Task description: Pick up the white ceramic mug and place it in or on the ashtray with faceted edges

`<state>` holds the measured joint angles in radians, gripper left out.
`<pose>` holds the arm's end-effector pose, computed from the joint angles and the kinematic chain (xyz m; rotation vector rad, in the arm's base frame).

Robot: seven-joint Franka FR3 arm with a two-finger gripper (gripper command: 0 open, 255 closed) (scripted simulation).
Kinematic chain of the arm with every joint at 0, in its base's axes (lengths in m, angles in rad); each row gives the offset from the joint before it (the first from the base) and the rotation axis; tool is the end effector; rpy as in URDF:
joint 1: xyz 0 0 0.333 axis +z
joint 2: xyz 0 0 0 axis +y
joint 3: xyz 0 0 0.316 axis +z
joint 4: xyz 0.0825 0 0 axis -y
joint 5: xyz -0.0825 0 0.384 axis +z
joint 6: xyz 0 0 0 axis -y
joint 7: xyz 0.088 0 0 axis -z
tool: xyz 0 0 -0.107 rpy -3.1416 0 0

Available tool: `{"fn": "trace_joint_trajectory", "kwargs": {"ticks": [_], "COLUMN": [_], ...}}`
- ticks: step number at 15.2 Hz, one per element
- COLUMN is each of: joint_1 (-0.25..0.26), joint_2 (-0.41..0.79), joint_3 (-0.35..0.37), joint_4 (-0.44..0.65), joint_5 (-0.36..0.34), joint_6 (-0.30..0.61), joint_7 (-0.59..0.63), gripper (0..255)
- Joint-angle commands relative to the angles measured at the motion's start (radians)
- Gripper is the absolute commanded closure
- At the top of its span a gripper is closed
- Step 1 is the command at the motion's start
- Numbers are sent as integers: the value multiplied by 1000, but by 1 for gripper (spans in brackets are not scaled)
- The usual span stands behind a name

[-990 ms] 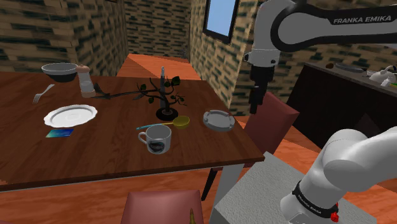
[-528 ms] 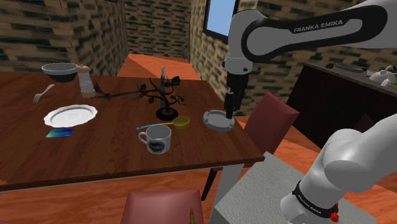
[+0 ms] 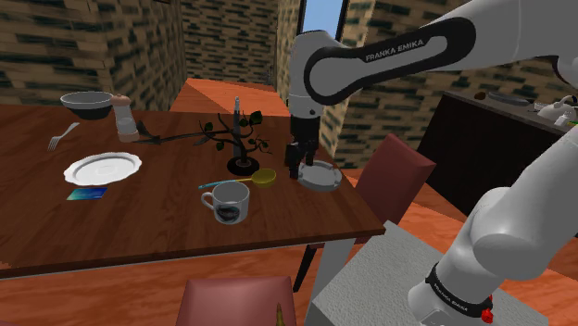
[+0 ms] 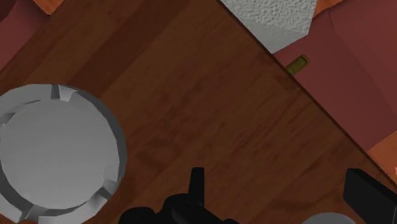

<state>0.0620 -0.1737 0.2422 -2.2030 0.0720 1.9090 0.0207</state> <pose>0.4581 0.1523 0.4432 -3.1063 -0.3892 0.1990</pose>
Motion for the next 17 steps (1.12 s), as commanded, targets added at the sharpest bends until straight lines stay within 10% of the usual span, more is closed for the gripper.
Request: {"fn": "trace_joint_trajectory", "kwargs": {"ticks": [1,13,17], "joint_1": [7,84,87], "joint_2": [84,528,544], "joint_3": [17,52,50], "joint_4": [58,467,434], "joint_5": [-11,-115,-120], "joint_6": [31,86,134], "joint_7": [25,143,146], "gripper": [0,0,0]}}
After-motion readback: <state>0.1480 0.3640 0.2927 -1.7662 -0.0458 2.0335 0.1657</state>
